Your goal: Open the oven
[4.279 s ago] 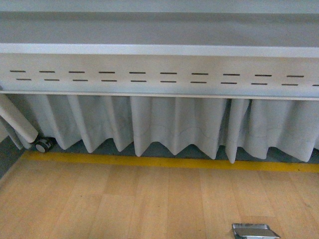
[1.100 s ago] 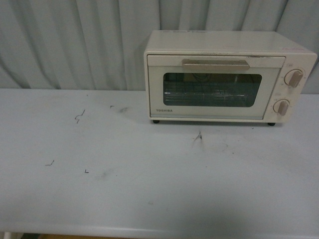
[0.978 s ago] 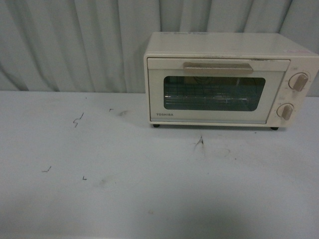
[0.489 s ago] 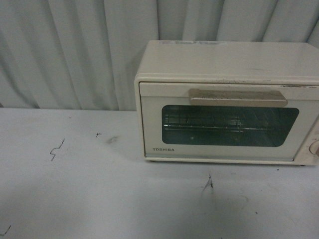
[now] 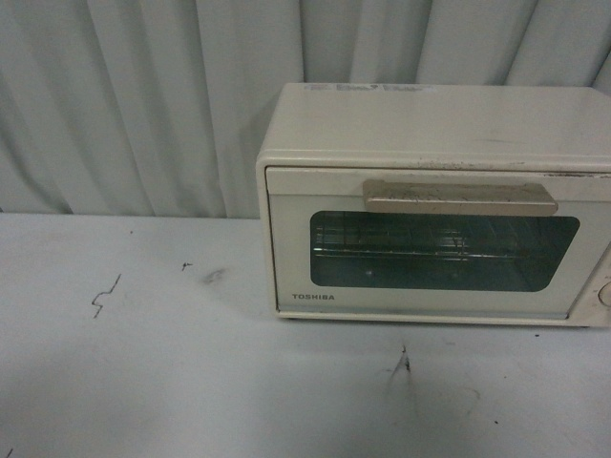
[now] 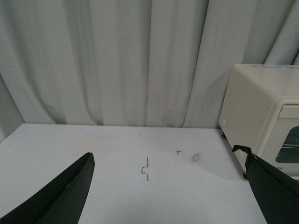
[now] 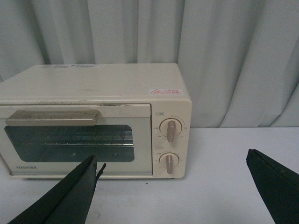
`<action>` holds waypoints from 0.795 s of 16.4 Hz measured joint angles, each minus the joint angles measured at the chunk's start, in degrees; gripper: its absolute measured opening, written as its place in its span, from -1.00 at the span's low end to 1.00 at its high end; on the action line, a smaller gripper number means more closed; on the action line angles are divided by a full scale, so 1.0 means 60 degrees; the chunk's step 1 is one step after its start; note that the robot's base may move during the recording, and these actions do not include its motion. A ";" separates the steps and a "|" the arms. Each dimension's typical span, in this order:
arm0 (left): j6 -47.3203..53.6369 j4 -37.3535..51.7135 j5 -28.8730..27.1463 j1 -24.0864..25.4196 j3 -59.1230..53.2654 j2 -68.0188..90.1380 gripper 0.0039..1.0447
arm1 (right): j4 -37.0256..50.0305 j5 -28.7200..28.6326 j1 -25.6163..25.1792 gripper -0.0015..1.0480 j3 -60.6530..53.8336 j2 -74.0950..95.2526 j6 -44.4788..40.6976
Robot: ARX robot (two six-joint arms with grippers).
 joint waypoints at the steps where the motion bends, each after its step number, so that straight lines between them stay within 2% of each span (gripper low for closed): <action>1: 0.0000 0.0000 0.0000 0.0000 0.0000 0.0000 0.88 | 0.0000 0.0000 0.0000 0.87 0.0000 0.0000 0.0000; 6: 0.0000 -0.0069 -0.0015 0.0000 0.0004 0.0011 0.88 | 0.0000 0.0000 0.0000 0.87 0.0000 0.0000 -0.0004; 7: -0.0182 -0.2142 -0.0645 -0.0357 0.0790 0.0874 0.88 | -0.0004 0.0007 0.0000 0.87 0.0000 0.0000 0.0000; 8: -0.0412 -0.3169 -0.0576 -0.0747 0.1789 0.2823 0.88 | 0.0007 -0.0004 0.0000 0.87 0.0000 0.0000 0.0000; 11: -0.0954 -0.0098 0.0441 -0.0656 0.2120 0.6553 0.88 | 0.0004 0.0000 0.0000 0.87 0.0000 0.0000 0.0000; 12: -0.1395 0.1202 0.0652 -0.0991 0.2331 0.8240 0.88 | 0.0004 -0.0004 0.0000 0.87 0.0000 0.0000 -0.0004; 13: -0.1435 0.1381 0.0703 -0.1053 0.2364 0.8473 0.88 | 0.0004 -0.0004 0.0000 0.87 0.0000 0.0000 -0.0004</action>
